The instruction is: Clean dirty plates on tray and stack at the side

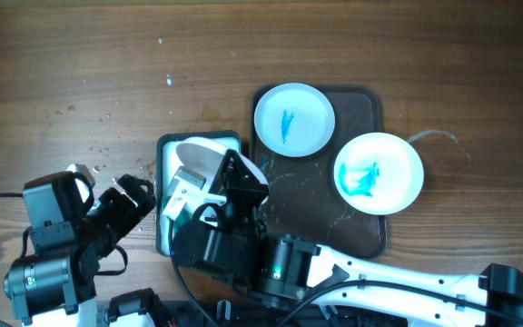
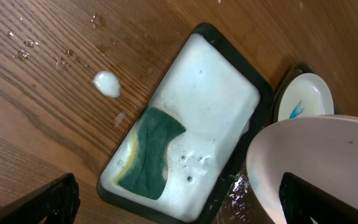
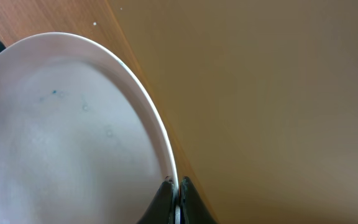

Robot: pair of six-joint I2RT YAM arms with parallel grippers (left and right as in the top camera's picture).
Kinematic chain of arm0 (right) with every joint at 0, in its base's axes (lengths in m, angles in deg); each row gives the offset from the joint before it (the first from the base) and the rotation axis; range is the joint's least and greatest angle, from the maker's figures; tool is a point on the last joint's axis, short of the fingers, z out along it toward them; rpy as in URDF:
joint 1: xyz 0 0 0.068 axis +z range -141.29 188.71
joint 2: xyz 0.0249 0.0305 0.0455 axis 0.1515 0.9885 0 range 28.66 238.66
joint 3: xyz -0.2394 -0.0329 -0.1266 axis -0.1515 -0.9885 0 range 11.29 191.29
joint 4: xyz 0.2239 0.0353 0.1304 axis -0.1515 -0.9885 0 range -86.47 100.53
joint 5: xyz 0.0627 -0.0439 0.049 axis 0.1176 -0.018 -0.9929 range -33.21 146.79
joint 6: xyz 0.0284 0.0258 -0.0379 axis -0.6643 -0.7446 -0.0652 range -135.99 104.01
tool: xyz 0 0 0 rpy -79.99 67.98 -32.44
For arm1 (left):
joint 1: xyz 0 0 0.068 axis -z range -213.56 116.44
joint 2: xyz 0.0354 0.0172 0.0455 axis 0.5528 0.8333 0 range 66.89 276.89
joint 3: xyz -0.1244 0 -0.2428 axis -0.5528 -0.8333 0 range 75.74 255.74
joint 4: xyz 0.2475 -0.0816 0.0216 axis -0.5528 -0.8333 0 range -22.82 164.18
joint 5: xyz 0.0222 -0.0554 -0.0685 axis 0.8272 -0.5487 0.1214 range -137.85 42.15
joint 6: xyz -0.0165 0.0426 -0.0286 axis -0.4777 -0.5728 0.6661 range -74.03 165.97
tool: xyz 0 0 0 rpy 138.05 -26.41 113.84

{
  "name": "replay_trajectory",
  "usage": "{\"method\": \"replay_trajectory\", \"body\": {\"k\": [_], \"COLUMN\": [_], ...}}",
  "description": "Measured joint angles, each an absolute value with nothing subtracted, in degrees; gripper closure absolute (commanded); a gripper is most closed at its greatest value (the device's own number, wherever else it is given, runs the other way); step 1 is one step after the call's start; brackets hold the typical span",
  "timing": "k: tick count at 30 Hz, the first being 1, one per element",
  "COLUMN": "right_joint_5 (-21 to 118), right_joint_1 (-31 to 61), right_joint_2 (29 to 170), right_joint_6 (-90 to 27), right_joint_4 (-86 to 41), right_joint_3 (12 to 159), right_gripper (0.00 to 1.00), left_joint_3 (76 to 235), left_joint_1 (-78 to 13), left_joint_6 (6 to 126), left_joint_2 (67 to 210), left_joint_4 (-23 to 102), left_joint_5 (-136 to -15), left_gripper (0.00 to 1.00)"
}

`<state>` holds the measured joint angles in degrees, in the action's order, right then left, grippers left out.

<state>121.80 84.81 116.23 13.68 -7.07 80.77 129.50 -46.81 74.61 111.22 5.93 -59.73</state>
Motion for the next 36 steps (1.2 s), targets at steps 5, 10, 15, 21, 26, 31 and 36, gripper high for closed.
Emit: {"method": "replay_trajectory", "body": {"k": [5, 10, 15, 21, 26, 31, 36], "right_joint_5": [121.8, 121.8, 121.8, 121.83, 121.78, 106.04, 74.37], "right_joint_1": [84.81, 84.81, 84.81, 84.81, 84.0, 70.8, 49.9], "right_joint_2": [116.23, 116.23, 116.23, 116.23, 116.23, 116.17, 115.58], "right_joint_6": [13.68, 13.62, 13.44, 12.87, 5.07, -13.97, -24.96], "right_joint_4": [-7.01, -6.99, -6.99, -6.99, -9.43, -23.38, -28.52], "right_joint_3": [80.77, 80.77, 80.77, 80.77, 80.85, 81.29, 81.23], "right_gripper": [0.96, 0.96, 0.96, 0.96, 0.96, 0.96, 0.96], "left_joint_3": [129.5, 129.5, 129.5, 129.5, 129.5, 129.5, 129.5], "left_joint_1": [-46.81, -46.81, -46.81, -46.81, -46.81, -46.81, -46.81], "left_joint_6": [74.59, 74.59, 74.59, 74.59, 74.61, 74.61, 74.61], "left_joint_2": [111.22, 111.22, 111.22, 111.22, 111.22, 111.22, 111.22], "left_joint_4": [5.93, 5.93, 5.93, 5.93, 5.91, 5.8, 5.75], "left_joint_5": [-59.73, -59.73, -59.73, -59.73, -59.73, -59.73, -59.73], "left_gripper": [0.0, 0.0, 0.0, 0.0, 0.0, 0.0, 0.0]}}
